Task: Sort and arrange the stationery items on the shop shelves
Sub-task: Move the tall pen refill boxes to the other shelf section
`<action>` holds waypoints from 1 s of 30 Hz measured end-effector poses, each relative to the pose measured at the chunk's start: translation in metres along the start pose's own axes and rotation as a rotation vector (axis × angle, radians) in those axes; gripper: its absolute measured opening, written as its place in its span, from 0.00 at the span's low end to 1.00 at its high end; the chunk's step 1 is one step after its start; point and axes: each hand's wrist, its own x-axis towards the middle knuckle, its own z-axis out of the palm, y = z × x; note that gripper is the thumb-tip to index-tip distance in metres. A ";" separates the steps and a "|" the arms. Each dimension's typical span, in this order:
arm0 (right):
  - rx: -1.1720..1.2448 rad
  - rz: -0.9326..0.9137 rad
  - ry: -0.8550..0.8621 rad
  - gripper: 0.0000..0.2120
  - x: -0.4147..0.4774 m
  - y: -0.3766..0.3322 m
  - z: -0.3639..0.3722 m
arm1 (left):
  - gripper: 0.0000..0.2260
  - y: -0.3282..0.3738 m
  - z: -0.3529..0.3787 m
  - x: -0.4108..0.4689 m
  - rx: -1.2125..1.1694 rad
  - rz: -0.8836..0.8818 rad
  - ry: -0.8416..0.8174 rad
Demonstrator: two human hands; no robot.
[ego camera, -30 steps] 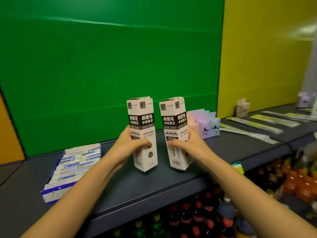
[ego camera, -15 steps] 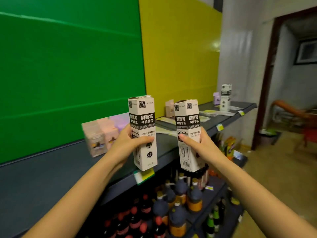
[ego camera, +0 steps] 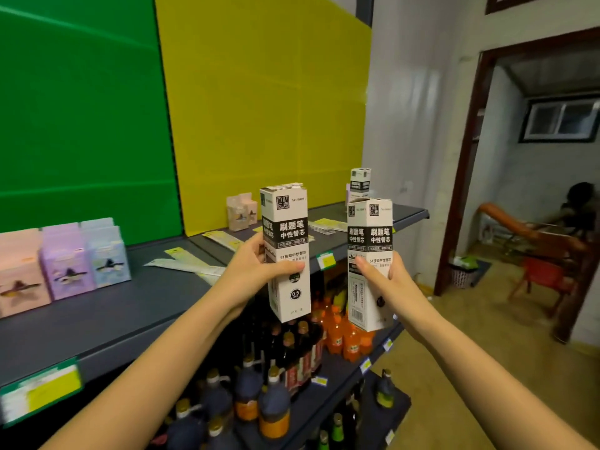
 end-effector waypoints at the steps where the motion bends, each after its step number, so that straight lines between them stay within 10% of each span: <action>1: -0.006 0.003 0.002 0.26 0.007 0.006 -0.011 | 0.17 -0.002 0.010 0.012 0.001 0.002 0.000; 22: -0.049 -0.044 0.097 0.10 0.264 0.112 -0.158 | 0.20 -0.034 0.120 0.314 0.155 0.072 0.064; 30: -0.020 -0.055 0.095 0.22 0.344 0.144 -0.194 | 0.24 -0.070 0.133 0.394 0.240 0.025 0.206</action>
